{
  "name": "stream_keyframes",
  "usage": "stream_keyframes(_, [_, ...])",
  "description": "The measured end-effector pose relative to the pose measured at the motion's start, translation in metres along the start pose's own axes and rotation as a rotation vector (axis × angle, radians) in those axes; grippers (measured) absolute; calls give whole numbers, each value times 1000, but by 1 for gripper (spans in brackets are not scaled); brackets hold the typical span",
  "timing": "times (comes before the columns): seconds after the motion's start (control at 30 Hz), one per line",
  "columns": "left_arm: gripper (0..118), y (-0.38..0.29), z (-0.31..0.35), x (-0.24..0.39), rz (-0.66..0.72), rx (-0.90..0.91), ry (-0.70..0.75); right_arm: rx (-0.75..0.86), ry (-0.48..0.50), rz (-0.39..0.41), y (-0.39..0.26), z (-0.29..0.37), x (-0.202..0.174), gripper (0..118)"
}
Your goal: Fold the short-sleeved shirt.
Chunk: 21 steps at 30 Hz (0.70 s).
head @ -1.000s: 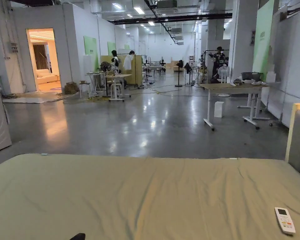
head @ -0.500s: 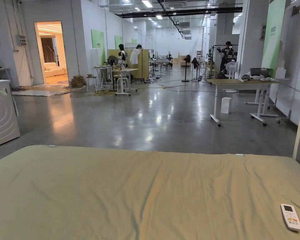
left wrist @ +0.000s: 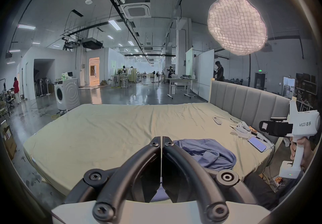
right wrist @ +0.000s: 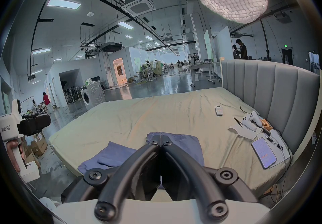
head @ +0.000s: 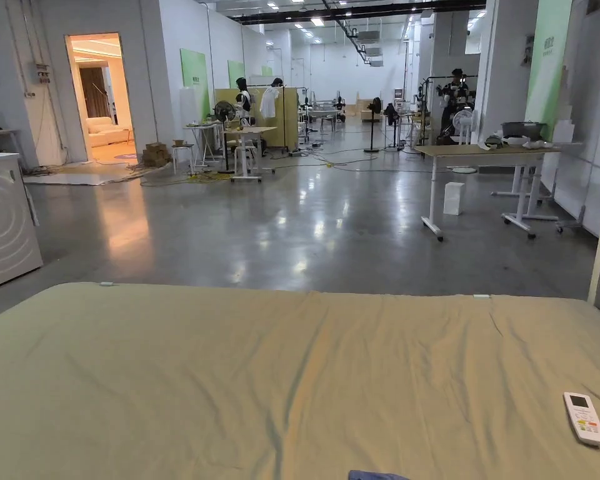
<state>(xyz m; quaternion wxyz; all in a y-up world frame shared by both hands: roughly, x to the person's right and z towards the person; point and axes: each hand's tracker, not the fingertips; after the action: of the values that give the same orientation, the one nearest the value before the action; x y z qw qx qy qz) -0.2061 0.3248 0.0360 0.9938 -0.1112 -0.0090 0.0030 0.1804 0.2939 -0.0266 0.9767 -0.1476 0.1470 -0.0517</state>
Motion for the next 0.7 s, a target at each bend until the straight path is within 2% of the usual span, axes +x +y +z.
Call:
stream_keyframes(0.17, [1,-7,-25,-13,-13,-55,-24,-24,-11,-28,-10,-2,6,0])
stream_keyframes(0.23, [3,-12,-47,-27,35,-111,-44,-40,-20,-40,-14,-2,9,0])
stream_keyframes(0.27, [10,-13,-61,-34,66,-155,-55,-45,-28,-45,-17,-1,10,0])
stream_keyframes(0.3, [30,-16,-80,-41,93,-203,-62,-51,-35,-55,-20,-1,12,0])
stream_keyframes(0.33, [55,-21,-104,-45,89,-280,-80,-60,-37,-69,-23,-1,14,0])
stream_keyframes(0.37, [72,-28,-125,-48,54,-309,-92,-72,-39,-87,-27,-2,17,0])
stream_keyframes(0.43, [72,-44,-166,-54,26,-366,-102,-109,-43,-117,-33,-5,22,0])
stream_keyframes(0.6, [72,-83,-274,-81,129,-562,-90,-160,-62,-101,-43,-2,33,0])
stream_keyframes(0.7, [72,-108,-324,-88,101,-674,22,-182,-93,-155,-47,5,46,0])
